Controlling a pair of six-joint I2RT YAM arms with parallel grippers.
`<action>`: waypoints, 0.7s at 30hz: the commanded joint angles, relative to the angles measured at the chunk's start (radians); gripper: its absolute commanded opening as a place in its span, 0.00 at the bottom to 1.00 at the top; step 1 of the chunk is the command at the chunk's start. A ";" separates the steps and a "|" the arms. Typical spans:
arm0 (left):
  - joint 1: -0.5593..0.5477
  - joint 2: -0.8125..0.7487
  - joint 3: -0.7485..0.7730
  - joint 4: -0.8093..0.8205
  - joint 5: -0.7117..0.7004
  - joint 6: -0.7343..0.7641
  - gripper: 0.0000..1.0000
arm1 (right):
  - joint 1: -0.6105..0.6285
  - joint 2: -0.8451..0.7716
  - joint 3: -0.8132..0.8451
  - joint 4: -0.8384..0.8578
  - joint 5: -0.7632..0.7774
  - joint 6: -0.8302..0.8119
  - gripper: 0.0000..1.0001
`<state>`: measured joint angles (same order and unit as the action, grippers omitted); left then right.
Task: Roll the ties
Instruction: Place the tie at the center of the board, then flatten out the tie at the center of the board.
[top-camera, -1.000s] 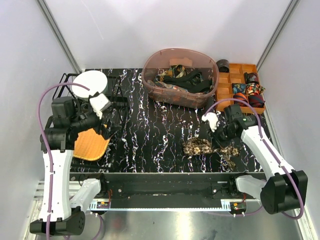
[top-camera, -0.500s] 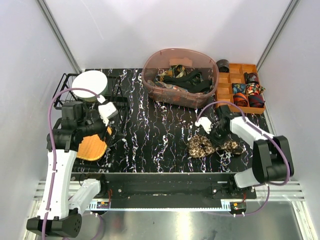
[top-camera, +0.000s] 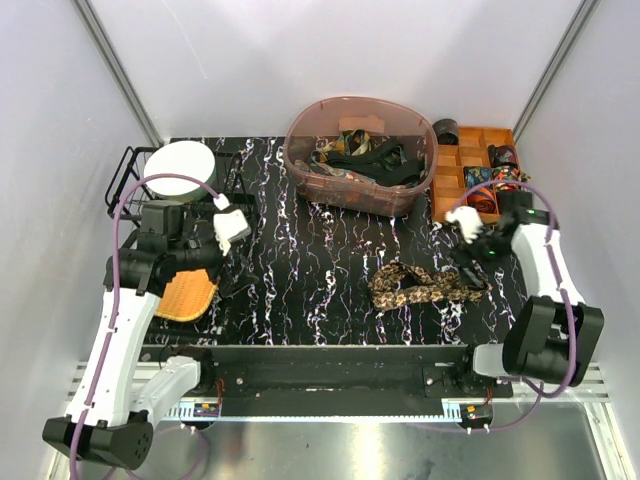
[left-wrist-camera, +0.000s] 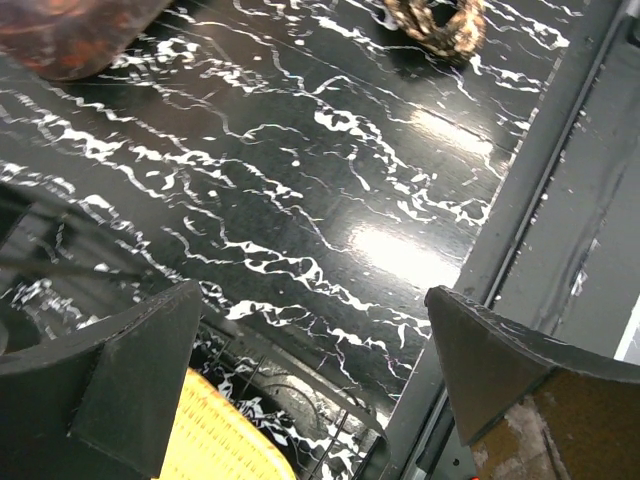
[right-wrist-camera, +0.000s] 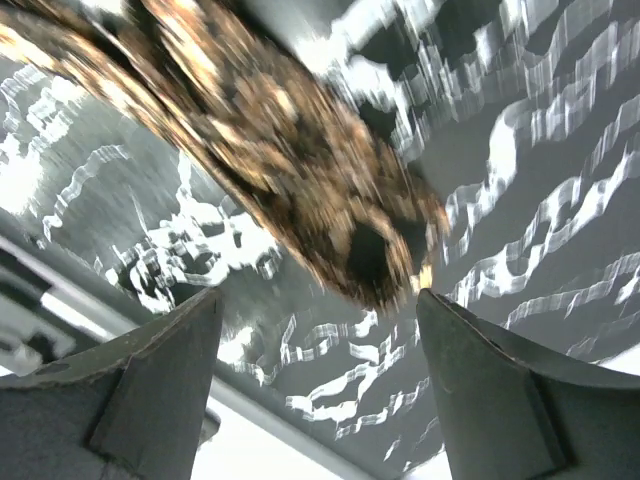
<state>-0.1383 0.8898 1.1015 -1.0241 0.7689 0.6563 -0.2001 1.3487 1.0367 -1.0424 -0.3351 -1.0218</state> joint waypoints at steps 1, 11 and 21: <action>-0.044 0.012 -0.008 0.021 -0.017 0.029 0.99 | -0.180 0.075 0.087 -0.149 -0.039 -0.151 0.83; -0.113 0.034 -0.005 0.022 -0.051 0.034 0.99 | -0.249 0.291 0.066 -0.085 0.017 -0.202 0.80; -0.133 0.044 0.034 0.021 -0.056 0.014 0.99 | -0.249 0.325 0.023 -0.057 0.024 -0.250 0.45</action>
<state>-0.2619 0.9318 1.0916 -1.0237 0.7242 0.6727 -0.4511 1.7195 1.0729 -1.0641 -0.3019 -1.2072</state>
